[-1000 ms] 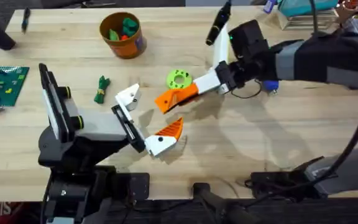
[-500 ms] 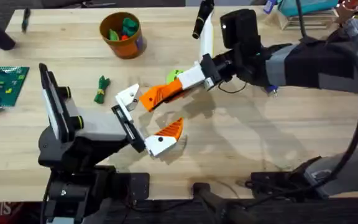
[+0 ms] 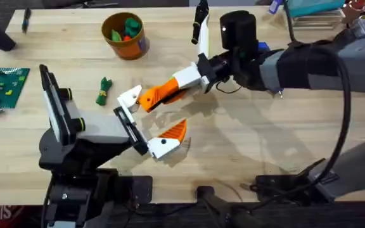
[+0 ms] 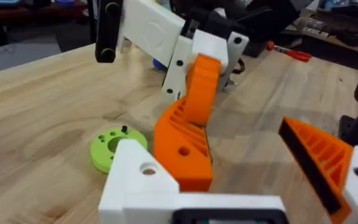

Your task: Pick up the gripper from the table and insert it into the empty holder that is missing its gripper. Then pick up a screw, insert it into the mounting hole, and use the screwdriver to tighten it. Finally, clean up the table by picking up the vegetable and placing it into the bucket.

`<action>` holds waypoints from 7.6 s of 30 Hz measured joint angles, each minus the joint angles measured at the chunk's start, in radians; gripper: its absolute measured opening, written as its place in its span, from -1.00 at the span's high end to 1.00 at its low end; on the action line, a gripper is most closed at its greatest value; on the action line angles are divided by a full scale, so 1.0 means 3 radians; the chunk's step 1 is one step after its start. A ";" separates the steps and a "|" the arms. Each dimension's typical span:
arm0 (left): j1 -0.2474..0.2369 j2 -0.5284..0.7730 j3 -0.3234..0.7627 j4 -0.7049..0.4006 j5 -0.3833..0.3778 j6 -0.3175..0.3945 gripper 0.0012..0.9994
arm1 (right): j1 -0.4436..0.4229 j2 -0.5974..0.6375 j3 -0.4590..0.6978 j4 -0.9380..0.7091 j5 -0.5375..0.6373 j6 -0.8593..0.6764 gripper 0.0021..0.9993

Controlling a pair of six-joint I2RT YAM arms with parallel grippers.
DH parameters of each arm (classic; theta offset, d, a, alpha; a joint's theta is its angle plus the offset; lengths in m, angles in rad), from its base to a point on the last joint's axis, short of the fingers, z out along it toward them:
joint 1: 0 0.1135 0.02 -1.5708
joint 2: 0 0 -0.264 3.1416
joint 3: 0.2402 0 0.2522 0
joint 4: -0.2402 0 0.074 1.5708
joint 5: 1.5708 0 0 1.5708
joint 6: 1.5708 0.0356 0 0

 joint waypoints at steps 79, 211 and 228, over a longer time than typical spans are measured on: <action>0.0000 0.0018 0.0006 -0.0026 0.0113 -0.0078 -0.97 | -0.0001 0.0309 0.0001 0.0729 0.0432 0.0906 -0.99; 0.0000 0.0018 0.0006 -0.0027 0.0112 -0.0069 -0.97 | 0.0296 0.0296 0.1183 -0.2826 0.4545 -0.3412 0.59; 0.0000 0.0018 0.0006 -0.0027 0.0112 -0.0069 -0.97 | 0.0292 0.0296 0.1184 -0.2822 0.4645 -0.3414 0.99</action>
